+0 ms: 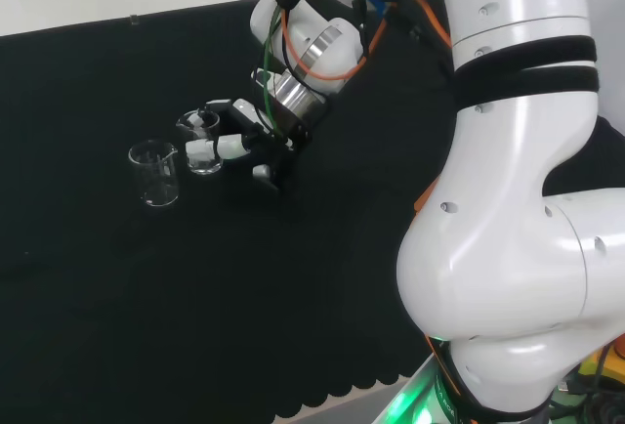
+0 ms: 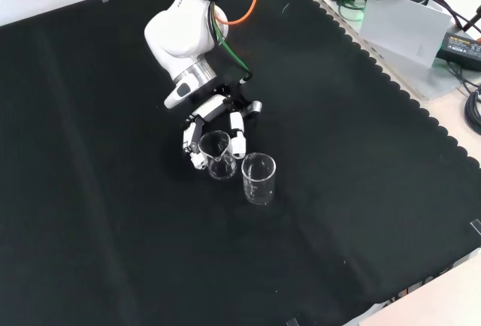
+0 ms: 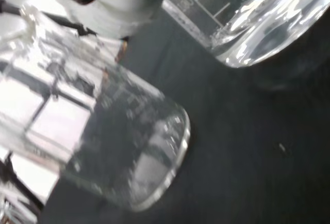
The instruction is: Pick up the beaker on the right.
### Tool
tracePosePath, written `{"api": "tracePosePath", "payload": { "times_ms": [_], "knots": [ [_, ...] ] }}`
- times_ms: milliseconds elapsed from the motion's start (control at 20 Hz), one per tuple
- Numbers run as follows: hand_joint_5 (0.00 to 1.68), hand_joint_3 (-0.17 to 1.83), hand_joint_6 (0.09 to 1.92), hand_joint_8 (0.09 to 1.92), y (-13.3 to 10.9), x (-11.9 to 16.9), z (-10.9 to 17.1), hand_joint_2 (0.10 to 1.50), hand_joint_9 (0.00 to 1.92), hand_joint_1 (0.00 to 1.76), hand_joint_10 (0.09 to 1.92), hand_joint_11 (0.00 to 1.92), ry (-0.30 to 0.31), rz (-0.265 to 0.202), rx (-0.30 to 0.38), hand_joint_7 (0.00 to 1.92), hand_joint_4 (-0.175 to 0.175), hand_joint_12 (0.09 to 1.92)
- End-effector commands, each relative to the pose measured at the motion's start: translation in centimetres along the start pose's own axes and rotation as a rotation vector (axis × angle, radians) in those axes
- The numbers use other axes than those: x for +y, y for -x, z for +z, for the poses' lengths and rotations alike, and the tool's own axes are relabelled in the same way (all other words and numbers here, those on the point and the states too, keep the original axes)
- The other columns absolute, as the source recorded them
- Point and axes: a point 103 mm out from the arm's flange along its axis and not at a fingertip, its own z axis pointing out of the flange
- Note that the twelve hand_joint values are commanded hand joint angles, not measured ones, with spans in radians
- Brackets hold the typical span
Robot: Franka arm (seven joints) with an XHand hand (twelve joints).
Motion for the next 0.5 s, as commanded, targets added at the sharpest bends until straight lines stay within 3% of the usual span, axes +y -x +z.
{"api": "tracePosePath", "payload": {
  "times_ms": [50,100,200,500],
  "knots": [
    [1.19,-0.17,0.66,0.47,-1.4,0.7,-2.7,1.07,1.34,1.29,0.85,1.10,0.069,-0.026,-0.004,1.36,-0.090,0.86],
    [1.18,-0.17,0.69,0.57,-1.7,0.7,-3.2,1.08,1.35,1.30,0.87,1.11,0.062,-0.033,-0.014,1.30,-0.129,0.86],
    [1.16,-0.17,0.73,0.69,-2.1,0.8,-3.9,1.10,1.37,1.30,0.90,1.12,0.047,-0.043,-0.036,1.23,-0.164,0.86],
    [1.09,-0.17,0.85,0.84,-3.8,0.3,-5.6,1.13,1.38,1.29,1.00,1.09,0.011,-0.066,-0.109,1.15,-0.175,0.90]
  ]
}}
